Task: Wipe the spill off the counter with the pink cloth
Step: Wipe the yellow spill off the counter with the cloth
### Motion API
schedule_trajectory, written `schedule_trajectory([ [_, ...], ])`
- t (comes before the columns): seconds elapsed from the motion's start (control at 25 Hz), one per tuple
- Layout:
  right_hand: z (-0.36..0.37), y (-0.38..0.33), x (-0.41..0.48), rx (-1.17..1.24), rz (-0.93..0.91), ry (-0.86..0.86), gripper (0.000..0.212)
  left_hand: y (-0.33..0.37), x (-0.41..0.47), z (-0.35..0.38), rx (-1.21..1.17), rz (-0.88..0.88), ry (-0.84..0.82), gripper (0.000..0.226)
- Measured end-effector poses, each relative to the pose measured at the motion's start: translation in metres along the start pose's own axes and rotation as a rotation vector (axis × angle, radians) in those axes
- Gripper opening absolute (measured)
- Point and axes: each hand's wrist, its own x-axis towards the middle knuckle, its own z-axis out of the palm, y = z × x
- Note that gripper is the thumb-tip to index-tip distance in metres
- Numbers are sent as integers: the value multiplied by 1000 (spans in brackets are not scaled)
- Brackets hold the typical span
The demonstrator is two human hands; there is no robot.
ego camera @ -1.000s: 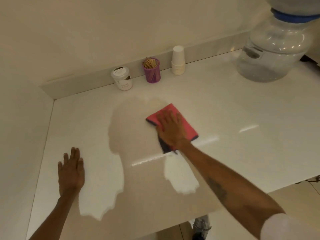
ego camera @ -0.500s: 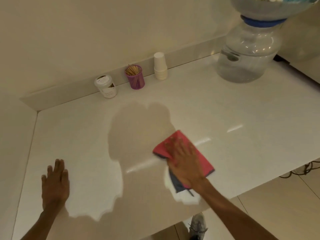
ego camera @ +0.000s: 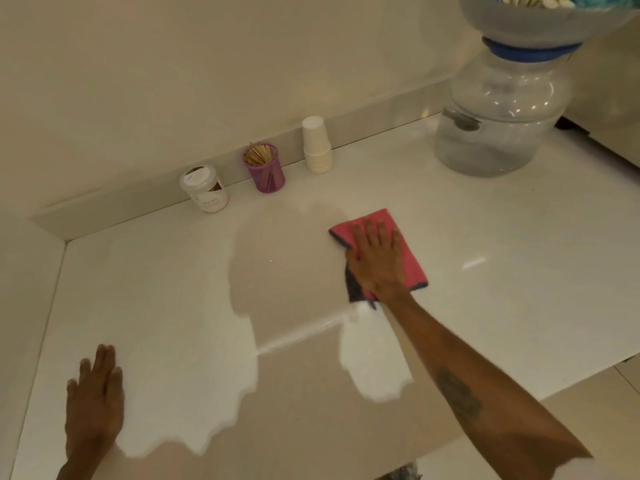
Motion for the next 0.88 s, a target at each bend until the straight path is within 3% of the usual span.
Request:
schedule_trajectory([
  [0.12, 7, 5, -60, -1, -51, 24, 62, -3, 1, 1, 10, -5, -13, 72],
  [0.28, 12, 60, -94, -32, 123, 55, 67, -4, 5, 2, 42, -36, -33, 74],
  [0.52, -12, 117, 4, 13, 344, 142, 72, -6, 6, 4, 35, -49, -38, 71],
  [0.64, -7, 101, 64, 3, 292, 99, 66, 4, 3, -1, 16, -41, -24, 67],
  [0.88, 10, -7, 112, -17, 59, 18, 67, 7, 0, -7, -10, -46, -26, 63],
])
